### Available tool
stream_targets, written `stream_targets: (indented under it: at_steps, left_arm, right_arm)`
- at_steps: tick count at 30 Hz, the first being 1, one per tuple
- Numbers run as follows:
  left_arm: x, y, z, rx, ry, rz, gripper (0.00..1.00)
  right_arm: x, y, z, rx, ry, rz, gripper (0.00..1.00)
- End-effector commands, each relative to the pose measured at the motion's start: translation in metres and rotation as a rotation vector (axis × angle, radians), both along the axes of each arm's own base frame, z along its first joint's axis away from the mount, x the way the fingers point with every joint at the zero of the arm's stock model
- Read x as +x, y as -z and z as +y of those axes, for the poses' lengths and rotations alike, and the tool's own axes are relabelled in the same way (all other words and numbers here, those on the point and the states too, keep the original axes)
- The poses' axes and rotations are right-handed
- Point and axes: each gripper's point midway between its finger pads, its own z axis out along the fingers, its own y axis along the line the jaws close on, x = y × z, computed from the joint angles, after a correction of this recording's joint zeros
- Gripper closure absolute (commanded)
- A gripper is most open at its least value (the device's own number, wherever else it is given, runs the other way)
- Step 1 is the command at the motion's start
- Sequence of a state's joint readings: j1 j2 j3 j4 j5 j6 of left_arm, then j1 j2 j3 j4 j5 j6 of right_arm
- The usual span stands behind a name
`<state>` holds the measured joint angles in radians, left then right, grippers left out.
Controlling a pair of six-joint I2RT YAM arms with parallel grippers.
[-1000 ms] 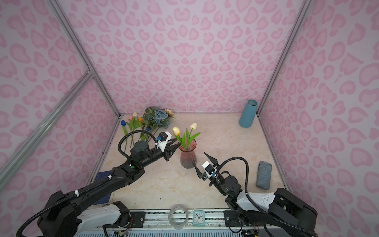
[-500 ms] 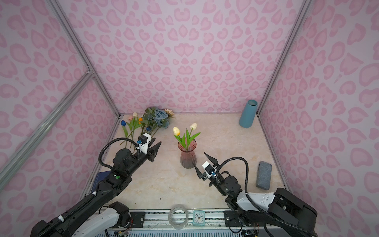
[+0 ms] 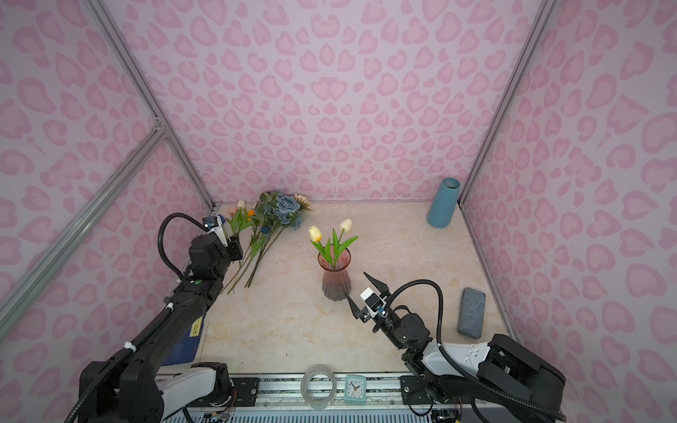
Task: Arrange the flowers into the vase
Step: 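Withdraw the left gripper back toward the flower pile, then lower the left gripper onto the blue tulip stem in the pile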
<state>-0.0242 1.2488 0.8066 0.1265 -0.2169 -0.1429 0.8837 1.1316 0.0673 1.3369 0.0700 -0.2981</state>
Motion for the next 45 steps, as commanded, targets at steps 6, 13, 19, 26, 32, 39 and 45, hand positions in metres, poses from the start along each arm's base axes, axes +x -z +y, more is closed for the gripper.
stream_targets:
  at_steps: [6,13,19,26,32,39,45]
  left_arm:
    - [0.044,0.068,0.054,-0.026,-0.110,0.412,0.50]
    - [0.063,0.124,0.075,-0.031,-0.081,0.684,0.55]
    - [0.070,0.151,0.087,0.002,-0.084,0.816,0.59]
    - [0.066,0.173,0.090,0.015,-0.081,0.894,0.69]
    - [0.062,0.191,0.089,-0.001,-0.062,0.949,0.72]
    - [0.062,0.202,0.088,-0.008,-0.052,0.976,0.72]
    - [0.059,0.210,0.088,-0.011,-0.053,0.994,0.77]
  right_arm:
    - [-0.002,-0.002,-0.003,0.008,0.003,-0.002,0.24]
    - [0.000,0.001,-0.002,-0.004,0.007,0.002,0.24]
    - [0.001,0.003,0.000,-0.008,0.007,0.005,0.24]
    - [0.004,0.006,0.001,-0.020,0.016,0.008,0.24]
    - [0.005,0.007,0.002,-0.019,0.015,0.009,0.23]
    - [0.005,0.007,0.002,-0.022,0.017,0.009,0.23]
    - [0.004,0.007,0.001,-0.023,0.017,0.006,0.23]
